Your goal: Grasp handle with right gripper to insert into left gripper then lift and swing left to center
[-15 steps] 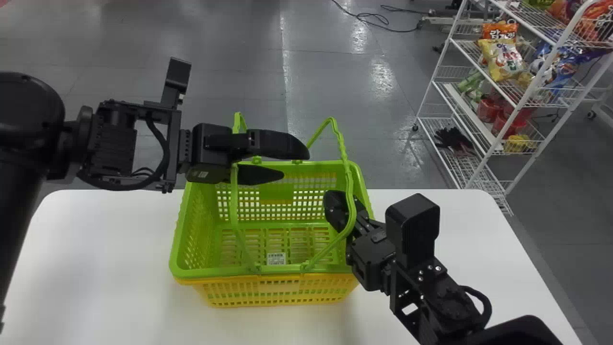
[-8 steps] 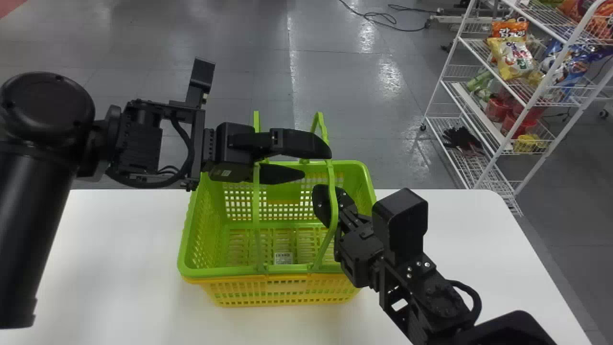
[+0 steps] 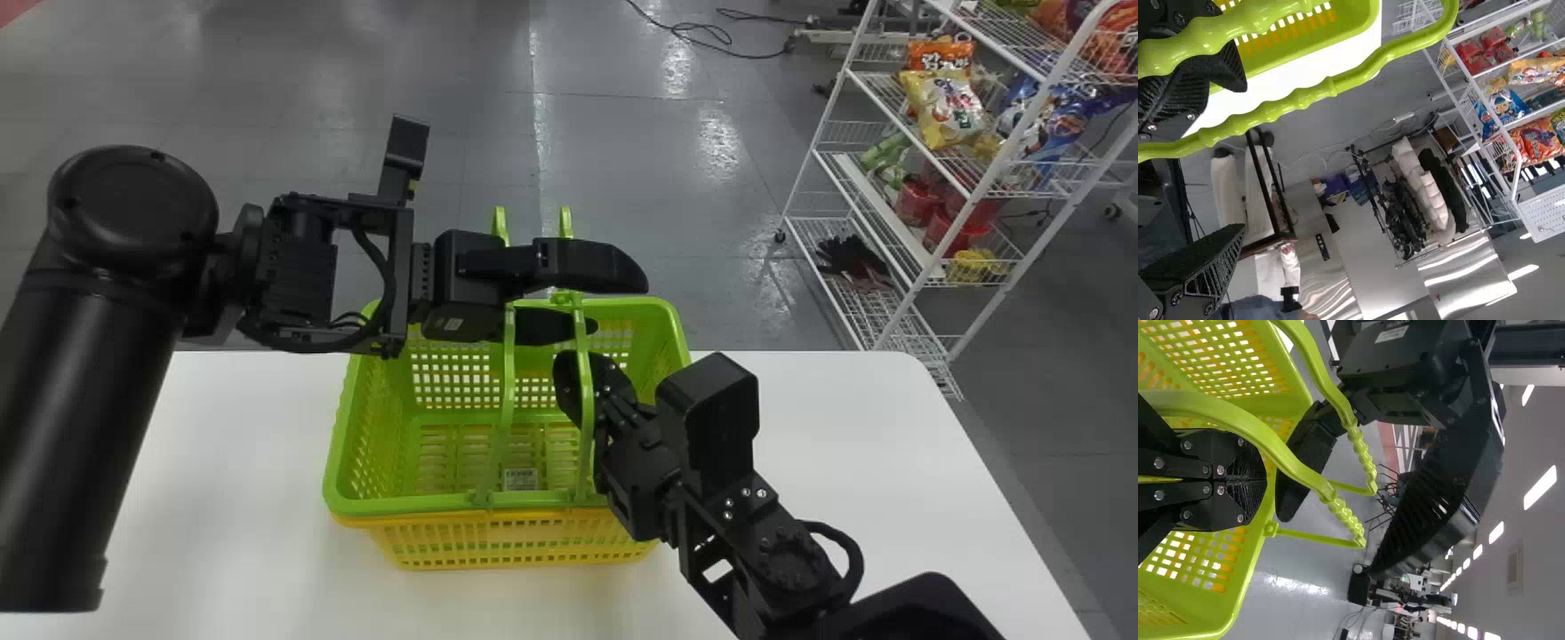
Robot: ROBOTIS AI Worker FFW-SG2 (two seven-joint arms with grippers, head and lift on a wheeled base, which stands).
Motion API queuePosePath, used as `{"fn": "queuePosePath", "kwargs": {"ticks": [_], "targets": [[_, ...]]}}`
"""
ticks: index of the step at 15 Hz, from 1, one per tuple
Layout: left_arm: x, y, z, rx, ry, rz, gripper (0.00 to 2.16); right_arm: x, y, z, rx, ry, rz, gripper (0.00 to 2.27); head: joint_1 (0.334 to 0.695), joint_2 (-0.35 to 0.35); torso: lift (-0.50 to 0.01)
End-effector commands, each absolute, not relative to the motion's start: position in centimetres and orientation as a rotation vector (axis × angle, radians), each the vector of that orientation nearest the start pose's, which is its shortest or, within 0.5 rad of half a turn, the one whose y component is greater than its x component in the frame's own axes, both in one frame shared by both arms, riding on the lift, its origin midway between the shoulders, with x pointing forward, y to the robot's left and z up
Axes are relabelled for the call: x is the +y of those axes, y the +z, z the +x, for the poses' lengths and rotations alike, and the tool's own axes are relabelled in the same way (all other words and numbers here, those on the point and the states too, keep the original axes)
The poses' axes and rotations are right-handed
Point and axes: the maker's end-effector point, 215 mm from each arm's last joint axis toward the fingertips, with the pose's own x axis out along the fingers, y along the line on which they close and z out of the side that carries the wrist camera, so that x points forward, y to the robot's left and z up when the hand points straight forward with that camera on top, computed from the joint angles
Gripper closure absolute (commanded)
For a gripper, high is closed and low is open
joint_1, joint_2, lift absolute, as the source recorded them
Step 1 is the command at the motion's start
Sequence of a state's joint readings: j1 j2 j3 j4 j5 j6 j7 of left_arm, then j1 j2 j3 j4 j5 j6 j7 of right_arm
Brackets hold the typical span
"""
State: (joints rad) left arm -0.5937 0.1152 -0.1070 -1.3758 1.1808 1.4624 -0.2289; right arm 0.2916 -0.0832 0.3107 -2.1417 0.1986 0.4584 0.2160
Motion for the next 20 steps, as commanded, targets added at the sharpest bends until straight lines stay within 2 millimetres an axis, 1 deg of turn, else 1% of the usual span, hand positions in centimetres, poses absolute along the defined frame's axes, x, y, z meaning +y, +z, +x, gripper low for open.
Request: {"fn": "queuePosePath", "kwargs": {"ticks": [1,3,6,7,9,10,11,12,13,14,15,16,17,18,20], "targets": [[-4.0,-26.1,50.0,0.954,-1.124,-0.730,0.07,-5.0,-33.9,46.4,0.199,0.463,-0.193,2.24,0.695,-0.100,-0.093],[-3.8,-25.6,50.0,0.947,-1.135,-0.750,0.07,-5.4,-34.4,46.3,0.214,0.465,-0.198,2.24,0.695,-0.103,-0.093],[-3.7,-24.8,49.9,0.938,-1.155,-0.781,0.07,-4.1,-34.6,45.9,0.221,0.492,-0.203,2.24,0.695,-0.104,-0.093],[-3.6,-24.7,49.9,0.935,-1.158,-0.785,0.07,-4.3,-34.7,45.9,0.224,0.486,-0.208,2.24,0.695,-0.098,-0.093],[-3.4,-24.3,50.0,0.930,-1.162,-0.806,0.07,-6.3,-34.5,46.1,0.227,0.450,-0.209,2.23,0.695,-0.094,-0.093],[-3.4,-24.2,50.1,0.929,-1.163,-0.810,0.07,-7.9,-34.4,46.0,0.230,0.421,-0.204,2.23,0.695,-0.096,-0.093],[-3.4,-24.2,50.1,0.930,-1.164,-0.812,0.07,-9.8,-34.0,45.7,0.222,0.391,-0.206,2.17,0.695,-0.101,-0.093],[-3.3,-24.3,50.2,0.937,-1.162,-0.829,0.07,-11.6,-33.6,45.4,0.212,0.358,-0.199,2.01,0.695,-0.121,-0.093],[-3.3,-24.0,50.3,0.940,-1.171,-0.853,0.07,-13.5,-32.8,44.9,0.188,0.335,-0.181,1.82,0.695,-0.138,-0.093],[-3.3,-23.8,50.4,0.940,-1.175,-0.870,0.07,-14.8,-32.3,44.4,0.170,0.320,-0.167,1.68,0.695,-0.153,-0.093],[-3.3,-23.7,50.5,0.941,-1.175,-0.873,0.07,-16.1,-32.0,43.8,0.151,0.309,-0.162,1.38,0.695,-0.171,-0.093],[-3.3,-23.5,50.6,0.938,-1.177,-0.872,0.07,-17.0,-31.9,43.1,0.134,0.301,-0.155,0.95,0.695,-0.189,-0.093],[-3.4,-23.3,50.6,0.939,-1.182,-0.884,0.07,-17.6,-31.6,42.6,0.114,0.303,-0.139,0.55,0.695,-0.205,-0.093],[-3.3,-22.9,50.8,0.933,-1.186,-0.889,0.07,-17.8,-31.6,42.1,0.100,0.306,-0.138,0.41,0.695,-0.230,-0.093],[-3.2,-22.7,50.9,0.934,-1.182,-0.881,0.07,-18.4,-31.9,41.1,0.083,0.302,-0.128,0.38,0.695,-0.244,-0.093]]}}
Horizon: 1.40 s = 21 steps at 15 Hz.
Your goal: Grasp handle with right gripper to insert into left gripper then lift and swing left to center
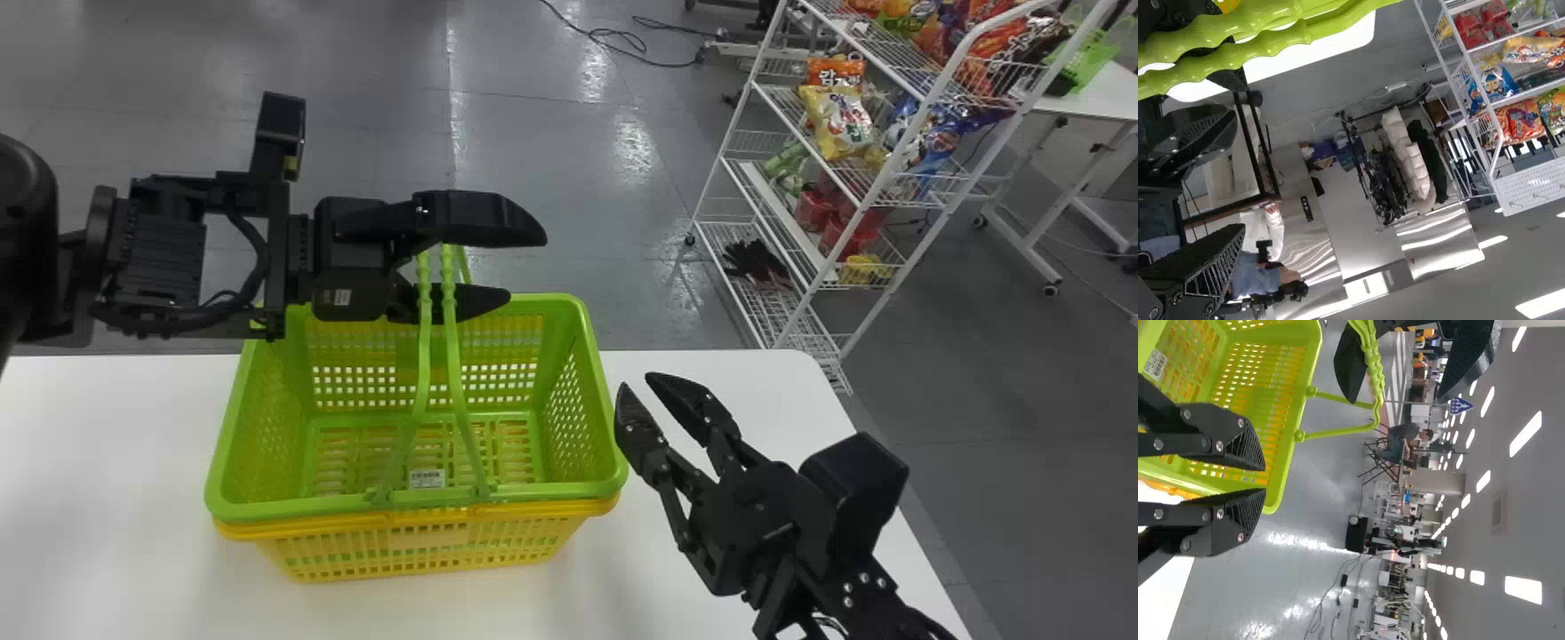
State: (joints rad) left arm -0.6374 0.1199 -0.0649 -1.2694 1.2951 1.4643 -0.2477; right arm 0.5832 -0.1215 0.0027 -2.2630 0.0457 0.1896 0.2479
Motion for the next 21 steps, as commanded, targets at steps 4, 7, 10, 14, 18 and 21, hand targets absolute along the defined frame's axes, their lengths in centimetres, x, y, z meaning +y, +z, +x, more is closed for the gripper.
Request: {"fn": "queuePosePath", "kwargs": {"ticks": [4,7,10,14,18,21], "targets": [[-3.0,-21.9,51.2,0.936,-1.187,-0.892,0.07,-18.8,-33.0,39.5,0.056,0.298,-0.118,0.26,0.695,-0.261,-0.093],[-3.2,-21.2,51.2,0.936,-1.194,-0.874,0.07,-18.8,-33.9,38.5,0.045,0.305,-0.103,0.26,0.695,-0.264,-0.093],[-3.5,-20.0,50.9,0.936,-1.218,-0.858,0.07,-18.7,-34.4,37.2,0.021,0.309,-0.095,0.24,0.695,-0.268,-0.093],[-3.8,-18.1,50.9,0.924,-1.239,-0.829,0.07,-18.8,-35.1,36.3,0.005,0.308,-0.086,0.19,0.695,-0.279,-0.093],[-3.3,-15.3,50.4,0.924,-1.292,-0.818,0.07,-19.0,-35.6,35.0,-0.019,0.304,-0.071,0.17,0.695,-0.287,-0.093],[-2.5,-12.4,51.0,0.932,-1.327,-0.862,0.07,-19.1,-35.7,34.2,-0.034,0.302,-0.061,0.17,0.695,-0.287,-0.093]]}}
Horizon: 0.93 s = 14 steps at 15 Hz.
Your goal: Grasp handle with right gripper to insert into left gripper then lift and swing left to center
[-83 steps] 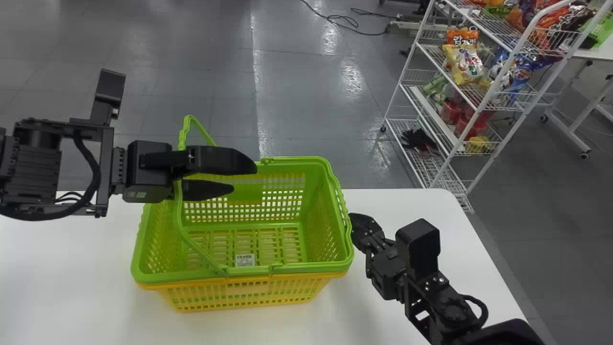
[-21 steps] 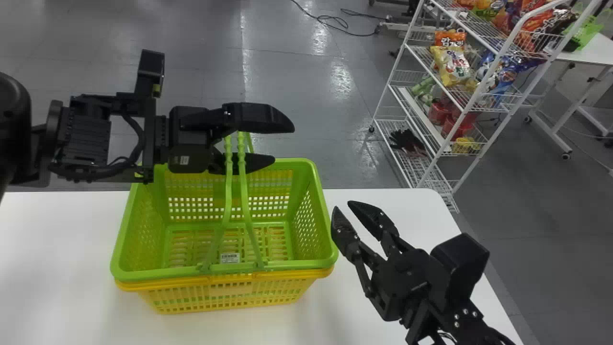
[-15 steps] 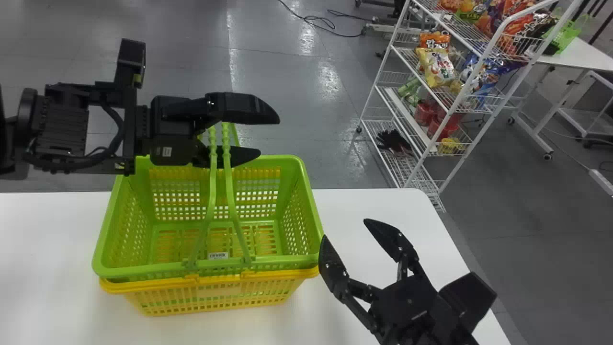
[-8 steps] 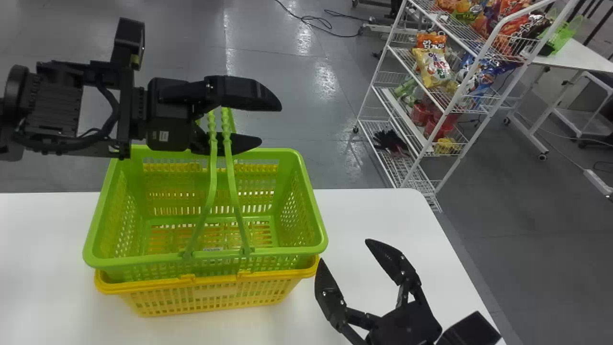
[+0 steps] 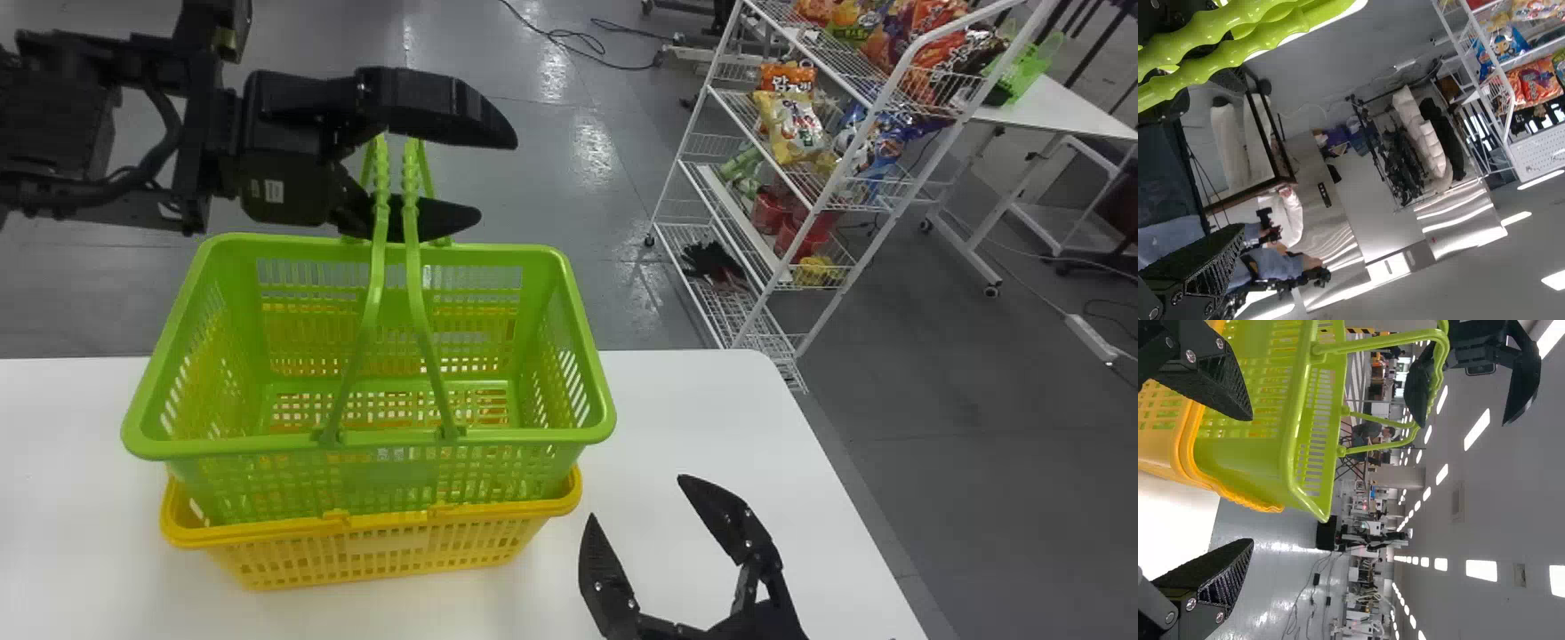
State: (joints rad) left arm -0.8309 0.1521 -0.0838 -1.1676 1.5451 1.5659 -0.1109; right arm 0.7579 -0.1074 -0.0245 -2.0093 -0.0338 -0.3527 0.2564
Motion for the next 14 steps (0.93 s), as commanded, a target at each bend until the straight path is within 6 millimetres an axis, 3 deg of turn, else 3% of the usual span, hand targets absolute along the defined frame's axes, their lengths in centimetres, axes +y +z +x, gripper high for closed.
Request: {"fn": "queuePosePath", "kwargs": {"ticks": [1,7,14], "targets": [[-2.4,-11.7,51.3,0.940,-1.331,-0.878,0.07,-19.1,-35.8,33.9,-0.039,0.304,-0.061,0.17,0.695,-0.286,-0.093],[-1.7,-7.9,52.9,0.961,-1.335,-0.952,0.07,-19.3,-36.2,32.9,-0.059,0.306,-0.043,0.17,0.695,-0.273,-0.093],[-0.2,-5.8,54.0,0.981,-1.317,-1.010,0.08,-19.4,-36.9,32.4,-0.063,0.303,-0.040,0.17,0.681,-0.261,-0.093]]}}
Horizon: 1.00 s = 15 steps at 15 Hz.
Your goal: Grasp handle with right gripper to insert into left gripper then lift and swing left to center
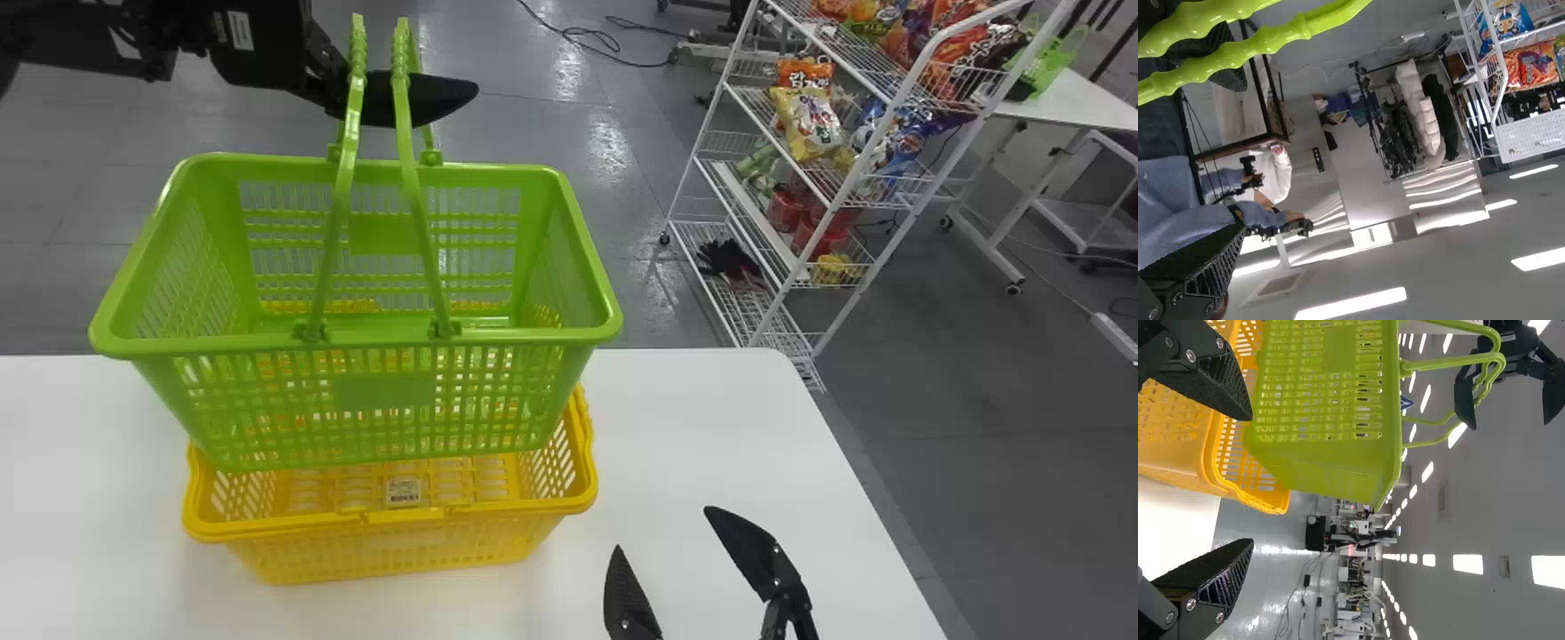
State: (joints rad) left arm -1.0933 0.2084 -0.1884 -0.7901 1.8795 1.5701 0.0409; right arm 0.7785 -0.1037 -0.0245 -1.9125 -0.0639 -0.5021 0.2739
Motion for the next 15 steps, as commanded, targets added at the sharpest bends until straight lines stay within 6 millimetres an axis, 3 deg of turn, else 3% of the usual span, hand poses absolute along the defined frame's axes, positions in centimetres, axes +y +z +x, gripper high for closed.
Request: {"fn": "queuePosePath", "kwargs": {"ticks": [1,6,10,11,12,15], "targets": [[0.0,-5.7,54.0,0.990,-1.313,-1.012,0.08,-19.4,-36.6,32.3,-0.075,0.302,-0.042,0.17,0.678,-0.259,-0.093],[0.3,-5.1,54.0,1.015,-1.306,-1.022,0.36,-19.5,-36.5,32.1,-0.082,0.300,-0.034,0.17,0.670,-0.243,-0.093],[0.1,-4.9,53.6,1.022,-1.323,-1.027,1.69,-19.5,-36.4,31.8,-0.090,0.300,-0.031,0.17,0.668,-0.247,-0.093],[0.2,-4.6,53.6,1.018,-1.331,-1.037,1.83,-19.5,-36.4,31.8,-0.089,0.298,-0.031,0.17,0.668,-0.248,-0.093],[0.3,-4.3,53.6,1.013,-1.335,-1.038,1.95,-19.5,-36.4,31.8,-0.089,0.298,-0.031,0.17,0.668,-0.250,-0.093],[1.1,-4.4,54.0,1.012,-1.315,-1.027,1.97,-19.5,-36.3,31.7,-0.097,0.299,-0.029,0.17,0.666,-0.248,-0.093]]}}
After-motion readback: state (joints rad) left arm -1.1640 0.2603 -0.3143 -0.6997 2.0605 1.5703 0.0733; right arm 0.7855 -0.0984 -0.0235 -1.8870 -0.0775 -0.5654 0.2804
